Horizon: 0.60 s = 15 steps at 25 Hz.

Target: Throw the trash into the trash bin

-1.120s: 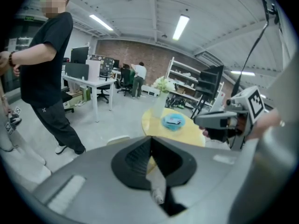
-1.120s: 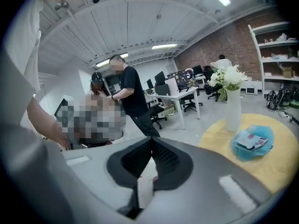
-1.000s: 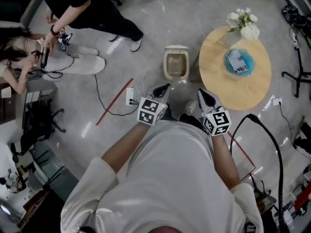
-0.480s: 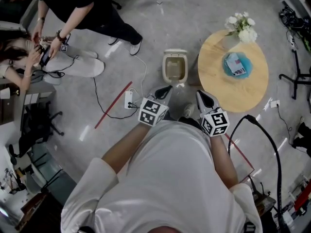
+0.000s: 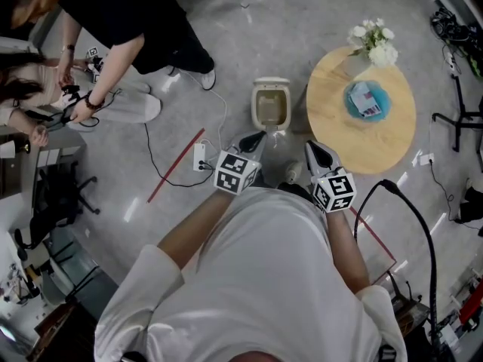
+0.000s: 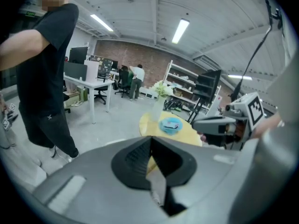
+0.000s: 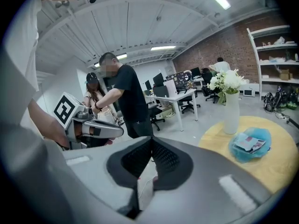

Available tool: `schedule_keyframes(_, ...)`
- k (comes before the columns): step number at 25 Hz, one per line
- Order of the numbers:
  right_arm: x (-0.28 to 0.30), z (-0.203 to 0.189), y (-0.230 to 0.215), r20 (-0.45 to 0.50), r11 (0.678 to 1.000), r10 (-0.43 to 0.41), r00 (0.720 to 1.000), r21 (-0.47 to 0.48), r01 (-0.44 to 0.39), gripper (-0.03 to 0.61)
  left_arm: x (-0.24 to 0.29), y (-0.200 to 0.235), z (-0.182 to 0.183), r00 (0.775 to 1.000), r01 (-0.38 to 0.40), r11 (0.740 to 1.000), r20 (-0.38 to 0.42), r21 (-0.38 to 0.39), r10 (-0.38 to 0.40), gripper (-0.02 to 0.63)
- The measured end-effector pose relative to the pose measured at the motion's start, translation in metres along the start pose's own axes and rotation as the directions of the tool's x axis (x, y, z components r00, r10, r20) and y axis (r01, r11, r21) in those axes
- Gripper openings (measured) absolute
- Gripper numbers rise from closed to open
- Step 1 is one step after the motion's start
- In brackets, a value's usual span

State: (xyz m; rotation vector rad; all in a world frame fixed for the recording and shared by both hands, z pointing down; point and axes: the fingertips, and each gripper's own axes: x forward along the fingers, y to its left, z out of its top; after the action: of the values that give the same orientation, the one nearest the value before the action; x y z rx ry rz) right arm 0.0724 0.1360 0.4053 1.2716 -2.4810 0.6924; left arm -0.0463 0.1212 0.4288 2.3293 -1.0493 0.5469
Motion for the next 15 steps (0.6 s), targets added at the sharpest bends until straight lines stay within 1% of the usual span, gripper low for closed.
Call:
schedule_keyframes(5,0.003,-0.002,0.001,-0.001,1.0,-0.014,1.0,0.001,0.014,0.001,0.002,0.004,-0.001,1.0,0.018,1.0,-0.012,0.009,-0.018,0.003)
schedule_keyframes(10,0.005,0.0,0.0,0.0,0.999,-0.05,0.999,0.009,0.05,0.001,0.005,0.004,0.003,0.998,0.064,0.997,-0.021,0.03,-0.064,0.003)
schedule_keyframes(12,0.008,0.001,-0.001,0.003,0.998,-0.067,0.998,0.016,0.067,0.001,0.008,0.005,0.005,0.996,0.084,0.995,-0.023,0.049,-0.083,0.003)
schedule_keyframes(15,0.012,0.003,-0.002,0.012,0.995,-0.097,0.995,0.027,0.096,0.001,0.012,0.007,0.009,0.994,0.108,0.99,-0.033,0.096,-0.105,0.003)
